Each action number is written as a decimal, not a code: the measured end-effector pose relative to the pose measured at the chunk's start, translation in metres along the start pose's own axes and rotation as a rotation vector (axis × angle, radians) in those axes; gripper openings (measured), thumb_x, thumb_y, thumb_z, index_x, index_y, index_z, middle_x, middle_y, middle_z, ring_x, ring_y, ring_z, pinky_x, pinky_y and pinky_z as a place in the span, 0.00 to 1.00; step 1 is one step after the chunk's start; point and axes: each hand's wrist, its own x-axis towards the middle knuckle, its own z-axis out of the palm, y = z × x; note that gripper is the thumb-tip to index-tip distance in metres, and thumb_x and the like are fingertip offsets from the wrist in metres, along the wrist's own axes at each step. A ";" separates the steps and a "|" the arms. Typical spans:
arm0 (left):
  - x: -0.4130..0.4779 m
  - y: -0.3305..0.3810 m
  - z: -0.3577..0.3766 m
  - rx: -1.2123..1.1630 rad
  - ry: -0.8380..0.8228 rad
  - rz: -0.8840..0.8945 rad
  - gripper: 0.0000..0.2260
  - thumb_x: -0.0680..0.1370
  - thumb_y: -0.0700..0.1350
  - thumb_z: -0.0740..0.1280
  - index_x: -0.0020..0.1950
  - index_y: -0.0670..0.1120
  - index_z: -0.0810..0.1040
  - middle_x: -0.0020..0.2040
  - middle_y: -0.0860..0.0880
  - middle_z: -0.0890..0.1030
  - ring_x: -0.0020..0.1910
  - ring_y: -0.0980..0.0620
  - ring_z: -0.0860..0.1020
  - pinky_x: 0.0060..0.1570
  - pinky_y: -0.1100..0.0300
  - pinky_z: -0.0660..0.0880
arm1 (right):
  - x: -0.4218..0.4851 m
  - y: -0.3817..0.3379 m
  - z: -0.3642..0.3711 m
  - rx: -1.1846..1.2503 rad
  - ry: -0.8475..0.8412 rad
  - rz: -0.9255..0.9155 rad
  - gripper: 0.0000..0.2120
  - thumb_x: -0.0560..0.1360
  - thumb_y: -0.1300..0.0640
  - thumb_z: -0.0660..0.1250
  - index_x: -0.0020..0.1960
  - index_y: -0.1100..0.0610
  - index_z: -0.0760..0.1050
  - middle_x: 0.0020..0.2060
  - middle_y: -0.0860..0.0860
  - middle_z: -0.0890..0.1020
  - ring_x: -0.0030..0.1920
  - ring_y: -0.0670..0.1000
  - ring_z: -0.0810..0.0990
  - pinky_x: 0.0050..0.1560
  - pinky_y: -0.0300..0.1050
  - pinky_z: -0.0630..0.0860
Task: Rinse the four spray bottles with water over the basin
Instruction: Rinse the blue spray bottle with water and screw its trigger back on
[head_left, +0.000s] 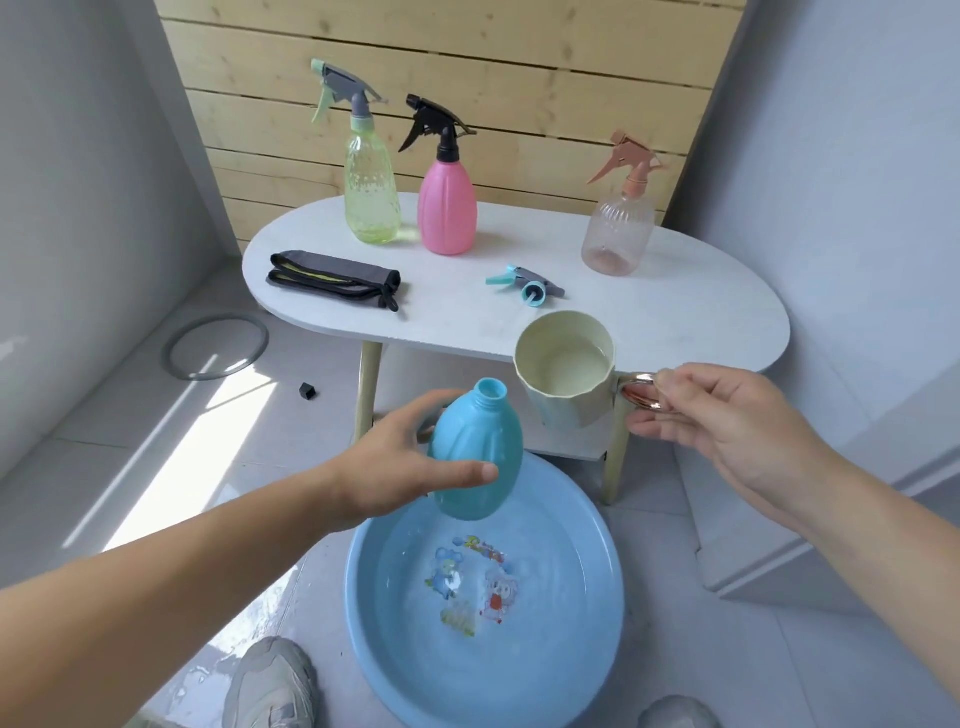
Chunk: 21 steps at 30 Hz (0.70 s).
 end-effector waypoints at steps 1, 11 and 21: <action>0.000 0.001 0.002 -0.004 -0.005 -0.002 0.33 0.64 0.53 0.82 0.68 0.58 0.77 0.58 0.55 0.85 0.61 0.56 0.82 0.53 0.59 0.81 | 0.000 -0.002 0.001 -0.015 0.002 -0.018 0.14 0.81 0.58 0.63 0.42 0.67 0.77 0.54 0.68 0.82 0.51 0.61 0.85 0.59 0.56 0.80; 0.001 0.001 0.008 -0.031 -0.012 -0.042 0.30 0.67 0.48 0.81 0.68 0.57 0.77 0.55 0.55 0.85 0.57 0.56 0.83 0.45 0.62 0.80 | 0.002 -0.004 0.007 -0.169 0.020 -0.154 0.11 0.80 0.54 0.66 0.43 0.49 0.85 0.44 0.52 0.87 0.49 0.54 0.87 0.62 0.62 0.77; 0.006 -0.002 0.008 -0.033 -0.032 -0.046 0.30 0.70 0.45 0.83 0.69 0.57 0.77 0.58 0.54 0.85 0.60 0.55 0.82 0.50 0.60 0.81 | 0.001 -0.007 0.009 -0.196 0.028 -0.203 0.08 0.80 0.55 0.66 0.47 0.51 0.85 0.52 0.45 0.86 0.49 0.52 0.87 0.61 0.61 0.78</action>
